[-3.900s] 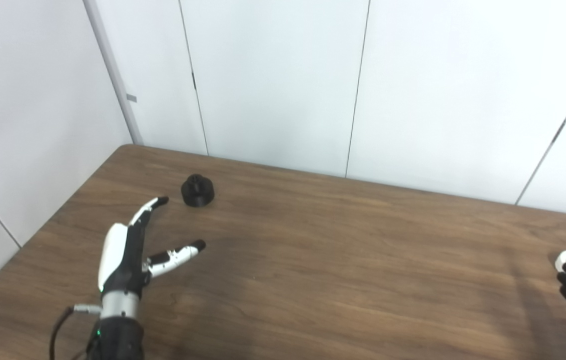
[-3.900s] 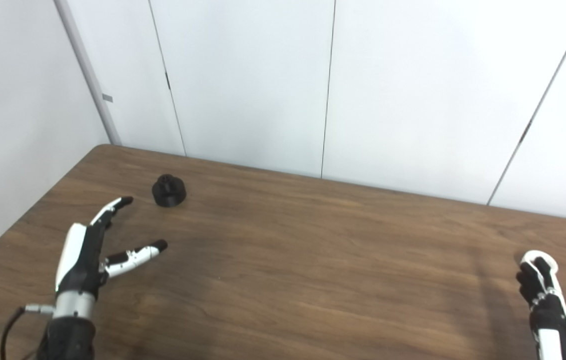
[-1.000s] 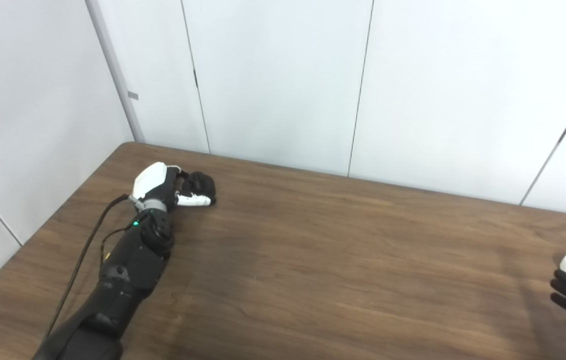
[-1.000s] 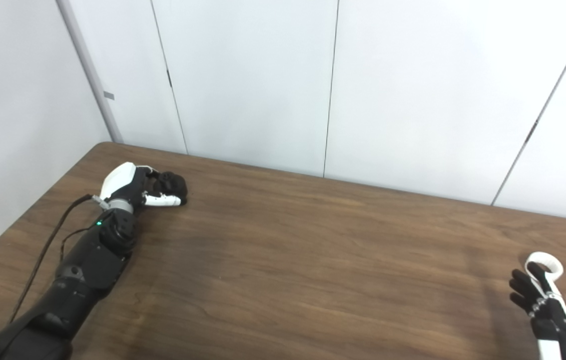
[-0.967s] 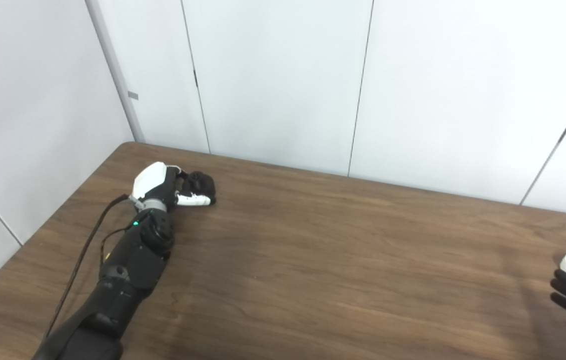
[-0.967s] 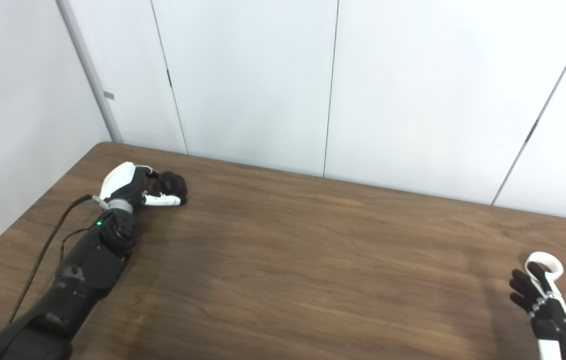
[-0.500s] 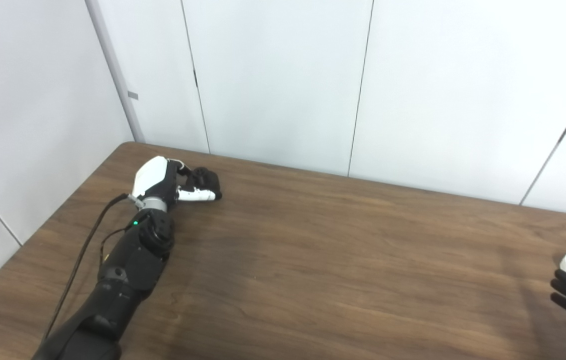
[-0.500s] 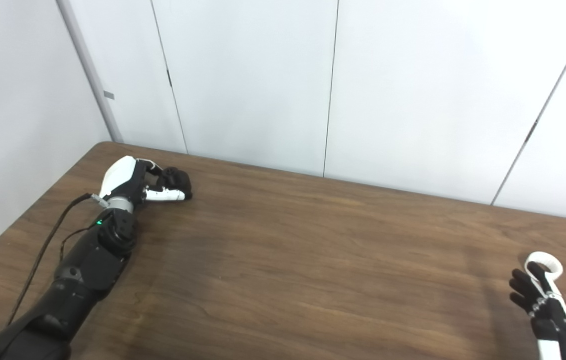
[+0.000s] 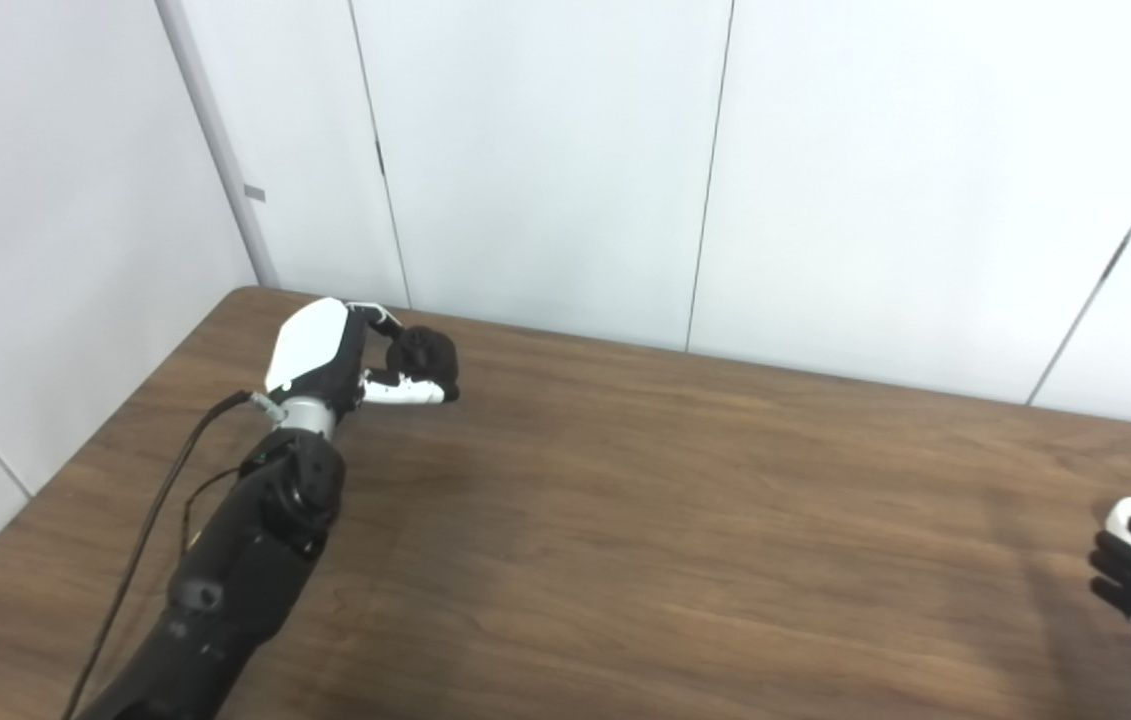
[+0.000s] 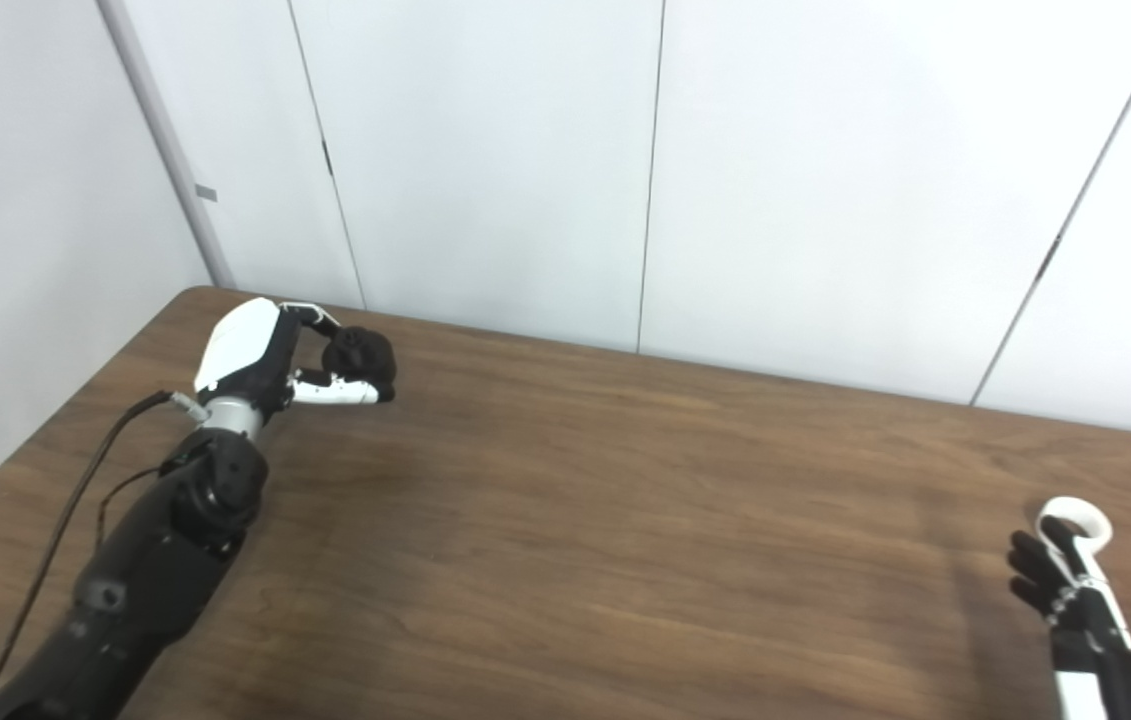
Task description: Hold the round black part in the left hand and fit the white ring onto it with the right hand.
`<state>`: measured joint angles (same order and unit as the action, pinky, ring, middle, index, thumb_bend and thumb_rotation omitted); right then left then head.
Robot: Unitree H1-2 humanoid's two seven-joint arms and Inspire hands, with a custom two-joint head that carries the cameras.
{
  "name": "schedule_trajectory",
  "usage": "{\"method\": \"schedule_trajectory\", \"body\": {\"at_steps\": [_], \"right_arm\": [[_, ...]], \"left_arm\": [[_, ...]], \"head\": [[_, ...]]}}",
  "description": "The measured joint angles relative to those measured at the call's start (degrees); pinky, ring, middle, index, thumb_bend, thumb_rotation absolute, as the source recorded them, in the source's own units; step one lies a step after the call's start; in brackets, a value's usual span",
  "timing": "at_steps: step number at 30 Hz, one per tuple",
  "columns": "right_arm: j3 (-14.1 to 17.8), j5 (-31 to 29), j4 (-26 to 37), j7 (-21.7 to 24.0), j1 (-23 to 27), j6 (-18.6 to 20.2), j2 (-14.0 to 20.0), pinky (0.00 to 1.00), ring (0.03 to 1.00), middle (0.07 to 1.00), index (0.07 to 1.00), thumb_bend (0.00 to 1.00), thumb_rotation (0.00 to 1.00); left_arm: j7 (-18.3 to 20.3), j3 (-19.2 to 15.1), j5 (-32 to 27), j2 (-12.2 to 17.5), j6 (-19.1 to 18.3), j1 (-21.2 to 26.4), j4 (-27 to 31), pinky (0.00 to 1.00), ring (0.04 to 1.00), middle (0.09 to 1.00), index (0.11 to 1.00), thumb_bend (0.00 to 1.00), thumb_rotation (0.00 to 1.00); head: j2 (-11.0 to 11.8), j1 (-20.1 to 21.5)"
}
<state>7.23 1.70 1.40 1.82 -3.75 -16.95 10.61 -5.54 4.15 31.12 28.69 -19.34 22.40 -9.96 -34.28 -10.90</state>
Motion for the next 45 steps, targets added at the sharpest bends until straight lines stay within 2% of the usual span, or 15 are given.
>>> {"method": "schedule_trajectory", "body": {"at_steps": [3,7,12,14,21,27,32,36,41,45], "right_arm": [[-0.4,2.0,0.4,-0.3,0.0,0.6,-0.4,0.83,0.864,0.871,0.926,0.63,1.0],[-0.7,3.0,1.5,-0.7,-0.4,1.3,-1.9,0.85,0.872,0.875,0.934,0.6,1.0],[-1.5,4.0,2.8,-1.0,-0.9,3.0,-4.0,0.85,0.868,0.876,0.927,0.61,1.0],[-1.6,4.8,3.0,-1.6,-0.9,3.3,-4.4,0.84,0.868,0.877,0.925,0.61,1.0],[-3.4,8.0,4.3,-3.5,-1.0,5.3,-6.9,0.82,0.859,0.871,0.92,0.6,1.0],[-4.4,9.8,4.9,-4.8,-1.2,7.5,-8.8,0.83,0.866,0.877,0.922,0.59,1.0],[-5.6,11.2,6.1,-5.5,-1.9,9.9,-10.1,0.84,0.871,0.876,0.92,0.57,1.0],[-6.3,11.6,6.5,-5.6,-2.3,10.6,-11.2,0.85,0.872,0.875,0.919,0.56,1.0],[-6.7,12.6,6.8,-6.3,-2.4,11.6,-11.6,0.85,0.875,0.878,0.924,0.58,1.0],[-7.3,12.6,7.1,-6.3,-2.6,12.3,-11.7,0.85,0.877,0.883,0.932,0.59,1.0]], "left_arm": [[3.0,0.1,0.2,-0.3,-3.2,-2.1,6.6,1.0,0.896,0.751,0.483,0.52,0.04],[6.1,1.3,0.7,-1.3,-5.3,-4.2,13.1,1.0,0.888,0.75,0.484,0.52,0.05],[9.0,5.2,3.2,-2.4,-5.0,-6.2,19.5,1.0,0.861,0.747,0.484,0.52,0.05],[9.9,6.1,4.3,-3.0,-4.4,-6.7,21.6,1.0,0.862,0.748,0.483,0.52,0.05],[13.4,8.9,7.7,-5.3,-4.2,-8.8,28.4,1.0,0.866,0.762,0.483,0.52,0.05],[14.0,12.9,10.6,-7.4,0.8,-13.5,31.0,1.0,0.869,0.761,0.483,0.52,0.05],[14.0,14.7,11.7,-7.9,6.8,-17.0,30.9,1.0,0.853,0.747,0.483,0.52,0.05],[14.0,15.4,12.2,-10.1,9.2,-19.0,30.9,1.0,0.855,0.751,0.483,0.52,0.05],[14.1,17.4,14.1,-13.3,11.6,-21.5,30.7,1.0,0.852,0.749,0.484,0.52,0.05],[12.8,17.6,16.0,-14.4,13.7,-22.1,29.2,1.0,0.852,0.751,0.485,0.52,0.05]], "head": [[-0.3,0.6],[-0.9,2.3],[-1.6,4.8],[-1.7,5.1],[-3.2,10.2],[-4.1,12.4],[-5.4,14.2],[-6.2,15.1],[-7.3,16.0],[-7.7,16.2]]}}
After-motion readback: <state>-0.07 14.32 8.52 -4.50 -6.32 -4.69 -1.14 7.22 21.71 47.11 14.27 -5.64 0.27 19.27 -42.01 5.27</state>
